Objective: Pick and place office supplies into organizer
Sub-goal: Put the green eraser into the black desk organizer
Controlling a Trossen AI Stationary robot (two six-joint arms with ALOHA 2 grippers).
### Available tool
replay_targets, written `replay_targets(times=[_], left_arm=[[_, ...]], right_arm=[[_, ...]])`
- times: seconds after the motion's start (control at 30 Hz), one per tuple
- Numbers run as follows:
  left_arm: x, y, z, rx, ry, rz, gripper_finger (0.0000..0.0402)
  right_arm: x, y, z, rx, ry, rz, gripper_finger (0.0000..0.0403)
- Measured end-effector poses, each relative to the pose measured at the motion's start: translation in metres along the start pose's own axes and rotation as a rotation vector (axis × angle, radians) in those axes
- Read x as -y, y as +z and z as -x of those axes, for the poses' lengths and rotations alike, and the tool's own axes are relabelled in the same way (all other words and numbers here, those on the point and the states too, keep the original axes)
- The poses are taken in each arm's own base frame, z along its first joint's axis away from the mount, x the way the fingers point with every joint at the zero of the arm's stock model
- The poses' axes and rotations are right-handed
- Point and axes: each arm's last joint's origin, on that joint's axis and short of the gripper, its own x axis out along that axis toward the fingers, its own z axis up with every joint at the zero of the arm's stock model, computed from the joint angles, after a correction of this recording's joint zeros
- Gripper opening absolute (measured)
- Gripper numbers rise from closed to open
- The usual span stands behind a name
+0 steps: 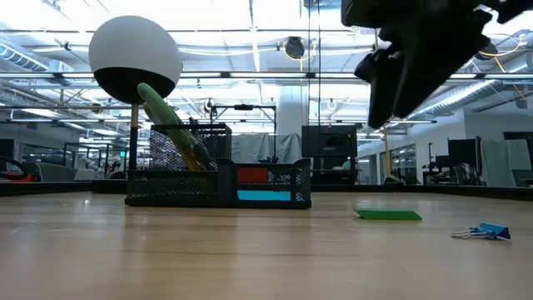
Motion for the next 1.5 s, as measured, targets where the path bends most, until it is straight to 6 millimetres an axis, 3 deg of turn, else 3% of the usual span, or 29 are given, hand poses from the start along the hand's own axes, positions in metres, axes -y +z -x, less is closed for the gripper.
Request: replay_targets(times=[0.5, 0.73, 0.97, 1.23, 1.5], left_arm=[[-0.001, 0.0, 0.0, -0.003, 0.018, -0.001, 0.0131], [-0.001, 0.0, 0.0, -0.003, 0.018, -0.001, 0.0131], [0.0, 0.0, 0.0, -0.005, 0.017, 0.003, 0.0131], [0.0, 0.0, 0.0, -0.004, 0.017, 0.003, 0.0131], [0.0, 0.0, 0.0, -0.005, 0.017, 0.004, 0.0131]], right_arm=[[-0.006, -0.009, -0.055, -0.16, 0.053, -0.007, 0.0212], [-0.014, 0.008, -0.081, -0.186, 0.049, 0.052, 0.0212], [-0.011, 0.01, -0.107, -0.375, 0.009, 0.083, 0.0212], [-0.009, 0.018, -0.1, -0.317, 0.033, 0.074, 0.0197], [-0.003, 0.021, -0.098, -0.305, 0.029, 0.057, 0.0094]])
